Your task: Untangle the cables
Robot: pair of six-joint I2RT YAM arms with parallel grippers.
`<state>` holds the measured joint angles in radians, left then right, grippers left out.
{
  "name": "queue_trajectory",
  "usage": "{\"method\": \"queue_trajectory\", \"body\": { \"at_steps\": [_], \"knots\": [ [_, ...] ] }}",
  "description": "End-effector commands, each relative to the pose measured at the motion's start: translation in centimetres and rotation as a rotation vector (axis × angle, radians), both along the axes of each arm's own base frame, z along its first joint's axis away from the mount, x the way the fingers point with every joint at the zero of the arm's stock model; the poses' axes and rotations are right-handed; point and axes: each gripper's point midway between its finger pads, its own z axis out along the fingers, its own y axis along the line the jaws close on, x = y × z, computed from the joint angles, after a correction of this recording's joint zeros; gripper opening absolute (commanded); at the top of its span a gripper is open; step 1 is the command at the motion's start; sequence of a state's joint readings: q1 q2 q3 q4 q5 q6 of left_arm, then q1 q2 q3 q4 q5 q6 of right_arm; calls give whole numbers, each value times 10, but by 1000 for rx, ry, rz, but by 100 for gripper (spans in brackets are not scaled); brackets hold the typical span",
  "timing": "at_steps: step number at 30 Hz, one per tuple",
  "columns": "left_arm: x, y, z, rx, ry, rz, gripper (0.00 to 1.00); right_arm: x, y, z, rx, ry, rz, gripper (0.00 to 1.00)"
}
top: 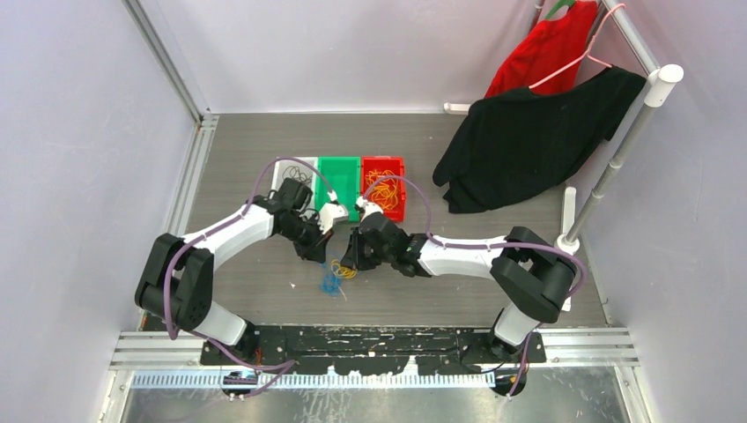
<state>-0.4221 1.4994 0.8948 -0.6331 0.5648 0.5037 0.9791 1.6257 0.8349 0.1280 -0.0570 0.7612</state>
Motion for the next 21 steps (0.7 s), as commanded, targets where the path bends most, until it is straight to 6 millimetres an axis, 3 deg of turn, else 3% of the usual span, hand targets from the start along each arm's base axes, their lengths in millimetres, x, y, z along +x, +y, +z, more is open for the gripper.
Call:
{"method": "queue_trajectory", "body": {
  "at_steps": [1, 3, 13, 21],
  "knots": [
    [6, -4, 1, -27, -24, 10, 0, -2, 13, 25, 75, -42, 56, 8],
    [5, -3, -1, -27, -24, 11, 0, -1, 10, 33, 80, -58, 53, 1],
    [4, 7, -17, 15, -42, 55, 0, 1, -4, 104, 205, -177, 45, 1],
    [-3, 14, -1, -10, -74, 89, 0, 1, -20, 149, 313, -253, 32, 1]
  ]
}}
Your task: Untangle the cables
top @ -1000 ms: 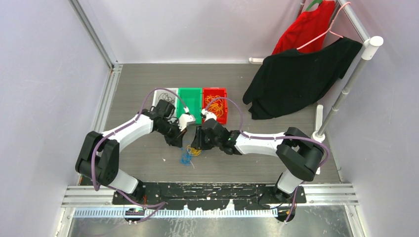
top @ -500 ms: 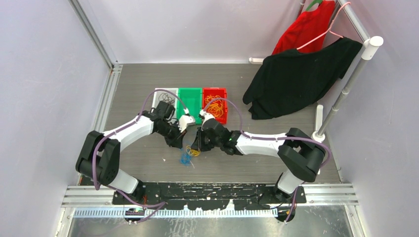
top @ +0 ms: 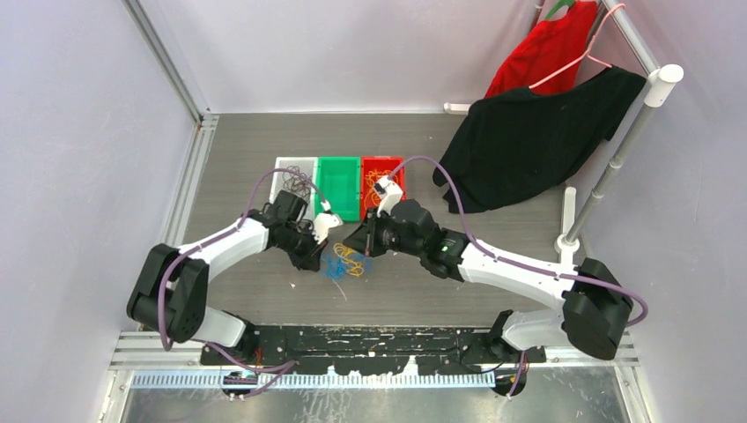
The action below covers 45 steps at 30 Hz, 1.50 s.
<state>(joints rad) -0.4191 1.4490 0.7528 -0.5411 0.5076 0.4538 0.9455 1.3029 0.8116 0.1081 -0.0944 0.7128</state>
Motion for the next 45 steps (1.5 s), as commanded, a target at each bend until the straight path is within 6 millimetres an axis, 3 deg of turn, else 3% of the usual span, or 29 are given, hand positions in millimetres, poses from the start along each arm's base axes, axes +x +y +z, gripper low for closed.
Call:
{"method": "queue_trajectory", "body": {
  "at_steps": [1, 6, 7, 9, 11, 13, 15, 18, 22, 28, 36, 41, 45],
  "knots": [
    [12, -2, 30, -71, -78, 33, 0, 0, -4, 38, 108, -84, 15, 1],
    [14, 6, 93, -215, -40, 82, 4, -2, -4, 47, 110, -103, 37, 1],
    [15, 8, 113, -254, -61, 94, 12, -2, -3, 46, 107, -101, 40, 1],
    [8, 10, 144, -305, -55, 92, 37, 0, 1, 46, 109, -97, 45, 1],
    [-2, 7, 168, -341, -46, 70, 55, 1, 10, 47, 121, -82, 62, 1],
    [-10, 1, 187, -393, -26, 72, 78, 2, 20, 53, 146, -71, 85, 1],
    [-13, -6, 201, -453, 14, 106, 86, 2, 31, 60, 169, -68, 110, 1],
    [-16, -15, 209, -519, 38, 97, 87, 2, 43, 71, 198, -79, 134, 1],
    [-11, -16, 201, -535, -29, 87, 84, 0, 54, 86, 260, -77, 152, 1],
    [-11, -14, 190, -516, -98, 48, 67, -8, 59, 95, 313, -68, 191, 1],
    [-17, -14, 217, -533, -200, -74, 44, -24, 58, 96, 303, -60, 279, 1],
    [-21, -15, 227, -548, -248, -116, 42, -31, 61, 99, 314, -45, 325, 1],
    [-29, -16, 223, -557, -259, -149, 42, -34, 66, 104, 345, -30, 349, 1]
  ]
}}
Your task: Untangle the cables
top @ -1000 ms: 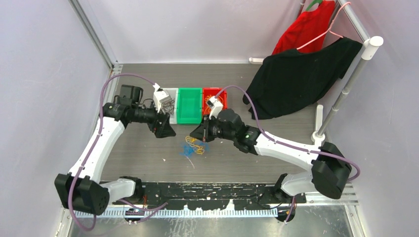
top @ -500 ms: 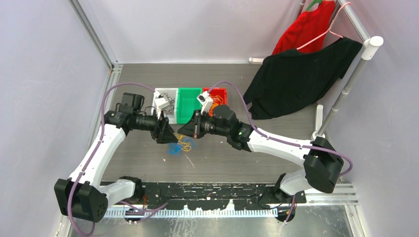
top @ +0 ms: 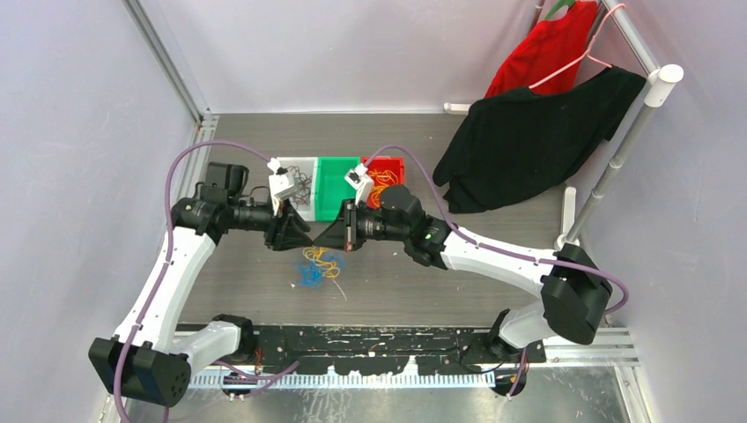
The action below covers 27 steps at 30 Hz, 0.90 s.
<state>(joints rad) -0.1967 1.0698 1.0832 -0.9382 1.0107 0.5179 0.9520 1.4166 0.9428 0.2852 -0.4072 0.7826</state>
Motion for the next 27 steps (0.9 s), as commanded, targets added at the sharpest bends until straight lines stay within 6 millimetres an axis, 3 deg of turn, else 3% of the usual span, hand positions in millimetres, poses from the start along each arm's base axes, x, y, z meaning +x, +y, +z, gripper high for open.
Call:
{"method": "queue_trajectory", "body": {
  "at_steps": [1, 12, 15, 18, 22, 27],
  "knots": [
    [-14, -5, 11, -40, -84, -87, 41, -5, 12, 43, 126, -36, 59, 1],
    [-36, -4, 11, -52, -81, -160, 41, -9, 19, 50, 168, -14, 99, 1],
    [-30, -6, 11, -57, -96, -134, 40, -10, 20, 51, 169, -12, 103, 1],
    [-20, -6, 13, -62, -133, -89, 31, -10, 21, 52, 170, -11, 105, 2],
    [-13, -4, 12, -51, -147, -28, 2, -6, 18, 53, 173, -21, 76, 18],
    [-2, -4, 20, -70, -139, 54, 0, -1, 11, 48, 165, -37, 18, 45]
  ]
}}
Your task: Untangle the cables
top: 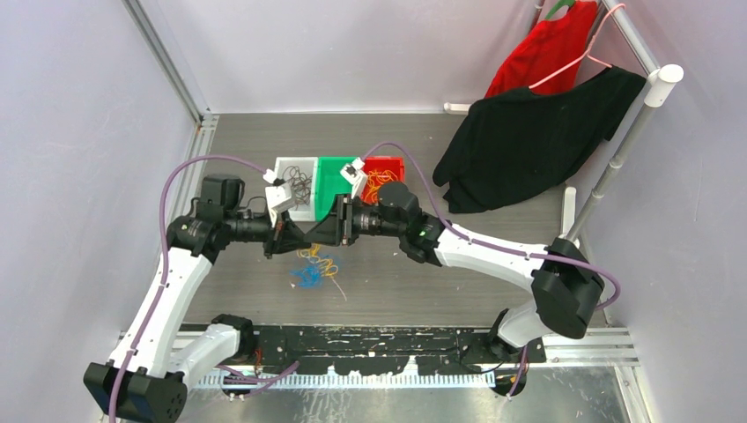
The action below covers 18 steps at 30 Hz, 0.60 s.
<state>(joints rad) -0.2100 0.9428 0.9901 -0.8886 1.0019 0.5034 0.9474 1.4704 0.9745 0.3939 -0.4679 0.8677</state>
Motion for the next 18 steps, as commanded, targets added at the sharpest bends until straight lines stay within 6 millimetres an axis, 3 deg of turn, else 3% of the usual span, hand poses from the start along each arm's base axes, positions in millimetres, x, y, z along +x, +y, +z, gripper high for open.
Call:
{"method": "queue_trajectory", "body": {
  "at_steps": [1, 6, 11, 18],
  "knots": [
    [18, -6, 24, -67, -57, 67, 0, 2, -5, 29, 74, -78, -47, 47],
    [29, -6, 33, -109, 31, 195, 0, 15, -26, 26, 47, -143, -177, 59],
    [41, -3, 40, -142, 97, 328, 0, 31, -49, 18, -12, -255, -345, 61],
    [42, -4, 50, -170, 135, 370, 0, 43, -41, 21, -119, -397, -474, 62]
  ]
}}
